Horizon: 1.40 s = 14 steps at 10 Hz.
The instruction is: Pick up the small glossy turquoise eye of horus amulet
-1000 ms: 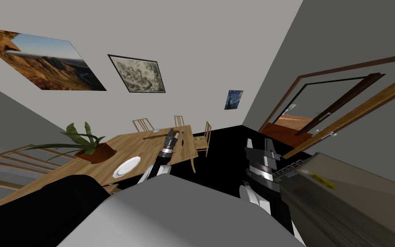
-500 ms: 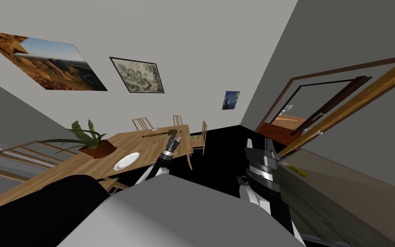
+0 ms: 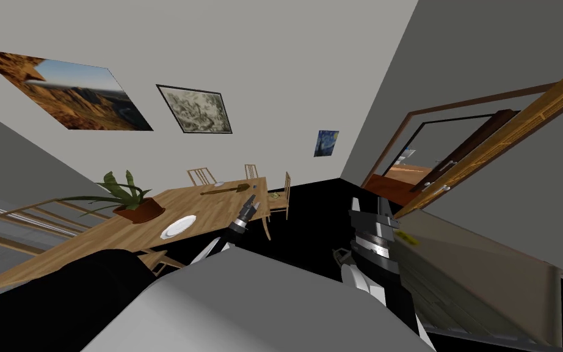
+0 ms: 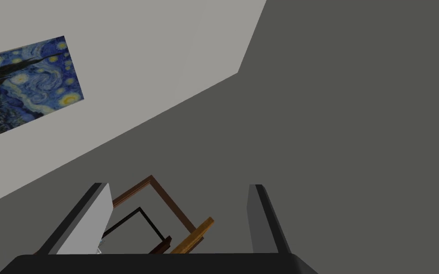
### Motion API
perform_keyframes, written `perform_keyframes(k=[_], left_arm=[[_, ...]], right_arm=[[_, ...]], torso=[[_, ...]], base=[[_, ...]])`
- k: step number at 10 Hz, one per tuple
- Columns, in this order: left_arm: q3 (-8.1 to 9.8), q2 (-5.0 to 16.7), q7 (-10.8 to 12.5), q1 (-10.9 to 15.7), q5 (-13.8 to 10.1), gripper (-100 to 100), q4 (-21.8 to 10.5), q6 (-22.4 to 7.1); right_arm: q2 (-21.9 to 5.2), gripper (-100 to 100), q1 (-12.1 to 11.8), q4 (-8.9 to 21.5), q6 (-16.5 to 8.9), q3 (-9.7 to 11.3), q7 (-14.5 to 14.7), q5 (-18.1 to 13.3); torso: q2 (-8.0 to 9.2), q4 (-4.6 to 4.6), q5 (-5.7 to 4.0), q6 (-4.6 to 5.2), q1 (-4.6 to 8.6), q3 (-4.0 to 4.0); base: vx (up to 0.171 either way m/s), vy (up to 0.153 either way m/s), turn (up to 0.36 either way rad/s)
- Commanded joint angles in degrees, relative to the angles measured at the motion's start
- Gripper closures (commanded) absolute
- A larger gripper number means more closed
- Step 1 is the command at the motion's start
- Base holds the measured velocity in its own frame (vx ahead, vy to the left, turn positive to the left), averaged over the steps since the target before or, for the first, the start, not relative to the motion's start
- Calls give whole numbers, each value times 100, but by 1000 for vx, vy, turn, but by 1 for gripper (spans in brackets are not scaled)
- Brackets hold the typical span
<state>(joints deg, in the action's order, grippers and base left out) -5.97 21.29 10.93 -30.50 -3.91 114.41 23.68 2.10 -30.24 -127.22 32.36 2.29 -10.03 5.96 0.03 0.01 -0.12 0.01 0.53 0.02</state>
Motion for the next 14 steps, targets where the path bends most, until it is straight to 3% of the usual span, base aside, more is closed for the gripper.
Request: perform_keyframes(k=[1,3,6,8,9,12,13,14], left_arm=[[-43,214,22,-90,-89,-100,26,-75],[-264,604,18,-163,-327,-100,-262,-195],[-380,946,7,-199,-439,-100,-408,-262],[-618,1341,-34,-268,-645,-100,-704,-411],[-618,1452,-34,-268,-645,-100,-704,-411],[-984,2118,-149,-367,-895,-100,-1146,-672],[-984,2222,-149,-367,-895,-100,-1146,-672],[-1107,2480,-202,-399,-960,-100,-1290,-768]], right_arm=[[0,0,0,0,0,0,0,0],[0,0,0,0,0,0,0,0],[0,0,0,0,0,0,0,0],[-1,0,-1,0,0,-1,0,0],[-1,0,-1,0,0,-1,0,0],[-1,0,-1,0,0,-1,0,0],[-1,0,-2,0,0,-1,0,0],[-1,0,-1,0,0,-1,0,0]], torso=[[0,0,0,0,0,0],[0,0,2,-1,-12,0],[-4,-1,2,0,-11,-3],[-13,-2,5,0,-27,-7],[-21,-4,3,-1,-17,-12],[-34,-7,3,-1,-23,-19],[-41,-9,3,0,-18,-24],[-37,-8,3,0,-27,-22]], base=[[-10,-117,8],[-1,-123,-4],[4,-103,2],[42,-94,-3],[45,-90,11],[83,-95,2],[80,-77,7],[74,-63,0]])
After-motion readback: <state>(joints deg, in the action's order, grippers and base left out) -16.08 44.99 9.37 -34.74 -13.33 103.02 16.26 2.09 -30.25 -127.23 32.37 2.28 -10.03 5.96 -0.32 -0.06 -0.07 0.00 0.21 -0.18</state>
